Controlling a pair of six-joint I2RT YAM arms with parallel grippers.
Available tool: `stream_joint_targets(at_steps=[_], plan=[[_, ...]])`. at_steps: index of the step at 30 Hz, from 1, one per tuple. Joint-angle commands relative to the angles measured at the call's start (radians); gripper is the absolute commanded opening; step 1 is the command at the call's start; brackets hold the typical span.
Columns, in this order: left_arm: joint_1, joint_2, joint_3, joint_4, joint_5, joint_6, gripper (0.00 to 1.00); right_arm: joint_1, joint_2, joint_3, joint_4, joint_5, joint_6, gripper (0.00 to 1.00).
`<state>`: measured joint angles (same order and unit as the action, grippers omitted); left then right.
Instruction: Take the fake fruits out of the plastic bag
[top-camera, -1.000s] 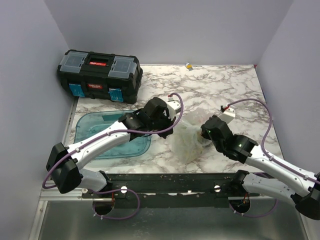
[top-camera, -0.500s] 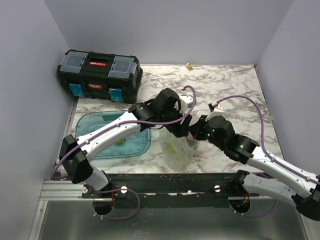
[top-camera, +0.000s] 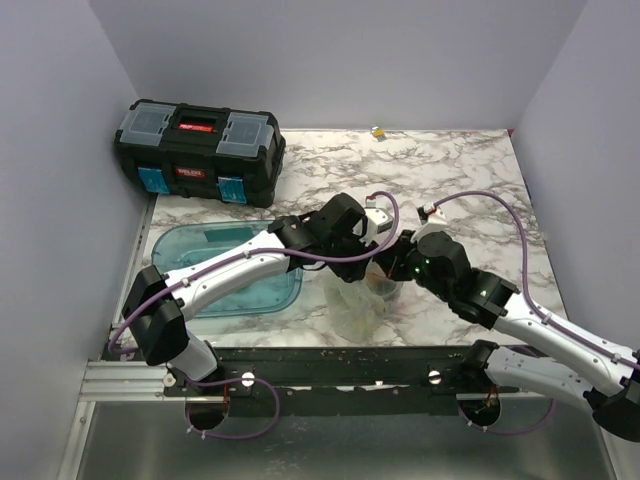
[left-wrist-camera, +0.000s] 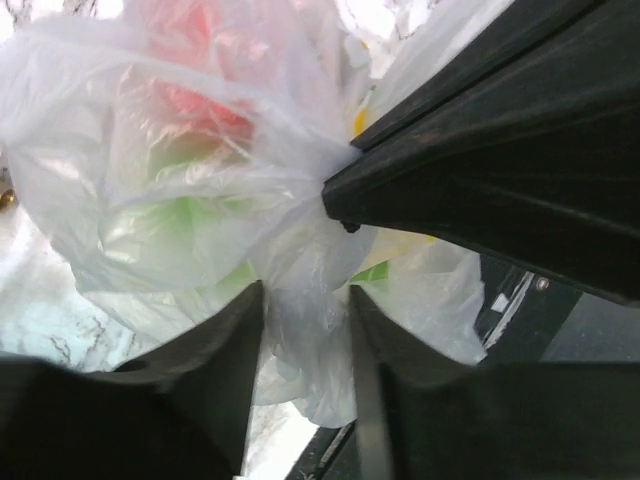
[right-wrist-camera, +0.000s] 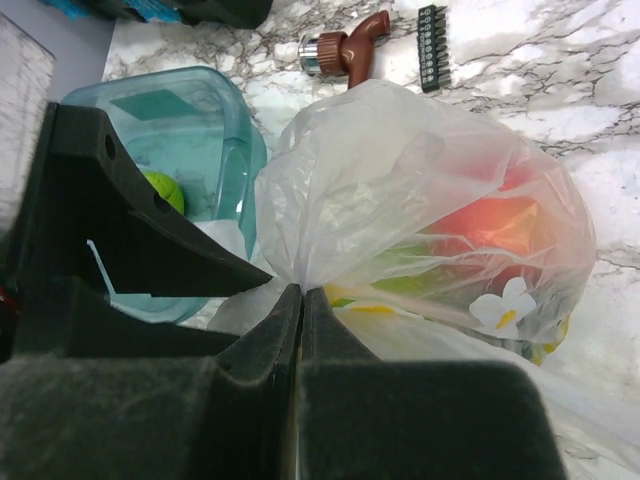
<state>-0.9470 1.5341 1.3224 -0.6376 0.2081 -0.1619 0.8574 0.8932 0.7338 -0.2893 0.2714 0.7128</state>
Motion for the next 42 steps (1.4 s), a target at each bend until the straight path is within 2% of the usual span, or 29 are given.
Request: stream_joint_targets(at_steps=[1, 5, 7, 10, 15, 18, 20, 21, 23, 26, 28, 35, 38, 40, 41, 42], plan=[[-0.006, -0.008, -0.002, -0.053, -0.107, 0.019, 0.30, -0.001, -0.050, -0.007, -0.012, 0.120, 0.039, 0.01], [-0.006, -0.021, -0.002, -0.050, -0.111, 0.022, 0.16, -0.001, -0.060, 0.002, -0.099, 0.257, 0.088, 0.01], [-0.006, -0.029, -0.012, -0.041, -0.113, 0.028, 0.07, -0.001, -0.063, 0.008, -0.143, 0.316, 0.110, 0.01], [-0.006, -0.043, -0.021, -0.025, -0.113, 0.033, 0.00, -0.001, -0.062, 0.024, -0.204, 0.385, 0.129, 0.01], [-0.006, -0.057, -0.033, -0.007, -0.098, 0.036, 0.00, -0.001, -0.047, 0.059, -0.337, 0.500, 0.173, 0.01], [-0.006, -0.053, -0.034, -0.002, -0.094, 0.040, 0.00, -0.001, -0.059, 0.074, -0.355, 0.500, 0.164, 0.01], [-0.006, -0.047, -0.023, -0.007, -0.072, 0.035, 0.00, -0.001, -0.078, 0.074, -0.311, 0.412, 0.083, 0.01], [-0.006, -0.048, -0.026, -0.001, -0.056, 0.033, 0.00, -0.001, -0.092, 0.063, -0.252, 0.310, 0.014, 0.02], [-0.006, -0.058, -0.039, 0.018, -0.039, 0.034, 0.00, -0.001, -0.114, 0.054, -0.173, 0.118, -0.069, 0.13], [-0.006, -0.063, -0.048, 0.027, -0.047, 0.036, 0.00, -0.001, -0.145, 0.041, -0.122, -0.025, -0.041, 0.34], [-0.005, -0.066, -0.042, 0.027, -0.041, 0.035, 0.00, -0.001, -0.151, 0.020, -0.090, -0.080, -0.025, 0.45], [-0.006, -0.135, -0.097, 0.106, 0.006, 0.040, 0.00, -0.001, -0.052, -0.007, 0.008, -0.127, 0.016, 0.65], [-0.006, -0.131, -0.092, 0.103, 0.026, 0.039, 0.00, -0.001, 0.020, 0.006, 0.051, -0.137, 0.020, 0.66], [-0.006, -0.125, -0.089, 0.100, 0.034, 0.039, 0.06, -0.001, 0.070, 0.019, 0.061, -0.121, 0.033, 0.62], [-0.006, -0.126, -0.088, 0.100, 0.037, 0.039, 0.11, -0.001, 0.089, 0.026, 0.057, -0.094, 0.043, 0.54], [-0.006, -0.126, -0.088, 0.100, 0.038, 0.039, 0.18, -0.001, 0.102, 0.031, 0.045, -0.066, 0.060, 0.38]])
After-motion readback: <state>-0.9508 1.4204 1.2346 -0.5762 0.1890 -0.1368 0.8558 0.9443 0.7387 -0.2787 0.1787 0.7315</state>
